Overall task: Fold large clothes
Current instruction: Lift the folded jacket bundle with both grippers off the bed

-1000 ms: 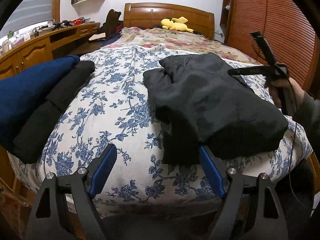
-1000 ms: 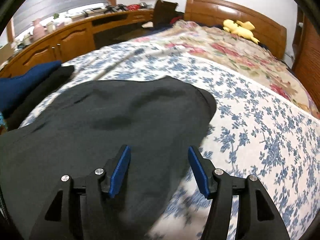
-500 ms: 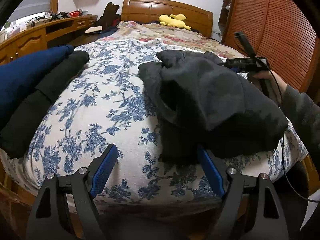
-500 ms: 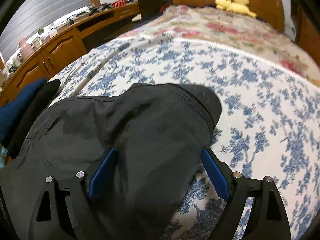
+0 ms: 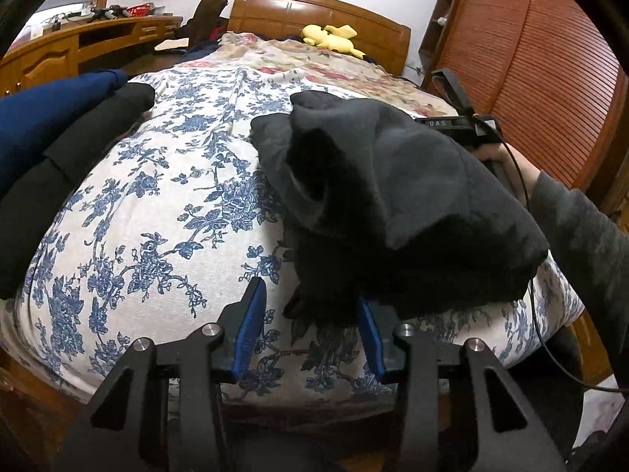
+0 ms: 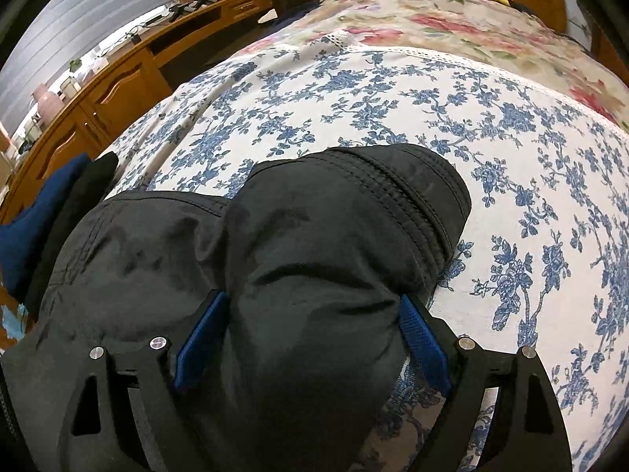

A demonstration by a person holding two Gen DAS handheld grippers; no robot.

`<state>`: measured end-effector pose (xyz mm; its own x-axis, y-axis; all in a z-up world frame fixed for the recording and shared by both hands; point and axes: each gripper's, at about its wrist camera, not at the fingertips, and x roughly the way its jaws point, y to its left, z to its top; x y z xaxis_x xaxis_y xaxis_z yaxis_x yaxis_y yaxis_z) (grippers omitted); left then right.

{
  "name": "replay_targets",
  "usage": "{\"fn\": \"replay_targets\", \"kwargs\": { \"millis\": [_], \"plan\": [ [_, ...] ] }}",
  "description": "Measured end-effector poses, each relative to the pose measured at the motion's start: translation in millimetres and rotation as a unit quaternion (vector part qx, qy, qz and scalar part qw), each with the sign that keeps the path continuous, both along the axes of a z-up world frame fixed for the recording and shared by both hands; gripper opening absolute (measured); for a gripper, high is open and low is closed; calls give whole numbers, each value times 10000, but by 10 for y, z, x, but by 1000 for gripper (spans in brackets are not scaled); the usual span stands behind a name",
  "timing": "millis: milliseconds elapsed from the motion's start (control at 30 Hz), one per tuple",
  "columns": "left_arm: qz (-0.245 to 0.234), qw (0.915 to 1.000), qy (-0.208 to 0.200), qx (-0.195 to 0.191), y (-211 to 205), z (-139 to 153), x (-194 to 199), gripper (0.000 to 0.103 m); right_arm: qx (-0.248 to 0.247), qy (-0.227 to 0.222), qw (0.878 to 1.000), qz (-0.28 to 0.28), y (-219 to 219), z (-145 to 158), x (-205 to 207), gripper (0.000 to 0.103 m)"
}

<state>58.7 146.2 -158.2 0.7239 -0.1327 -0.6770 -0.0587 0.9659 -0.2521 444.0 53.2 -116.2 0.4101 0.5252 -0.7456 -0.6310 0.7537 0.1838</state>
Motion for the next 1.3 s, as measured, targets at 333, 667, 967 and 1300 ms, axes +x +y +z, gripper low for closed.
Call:
{"fn": "replay_targets", "kwargs": {
  "millis": [333, 667, 967, 1300],
  "plan": [
    [28, 10000, -29, -33, 44, 31, 20, 47, 14, -273, 9993, 271, -390, 213, -330, 26],
    [86, 9998, -44, -167, 77, 12, 99, 47, -102, -513, 9986, -85, -352, 148, -188, 61],
    [-239, 9987, -104, -428, 58, -8, 200, 19, 230, 44, 9996, -149, -197, -105, 124, 75],
    [-307, 9984, -463, -94, 22, 244, 146, 7, 273, -997, 9946, -59, -110, 291, -227, 20]
  ]
}}
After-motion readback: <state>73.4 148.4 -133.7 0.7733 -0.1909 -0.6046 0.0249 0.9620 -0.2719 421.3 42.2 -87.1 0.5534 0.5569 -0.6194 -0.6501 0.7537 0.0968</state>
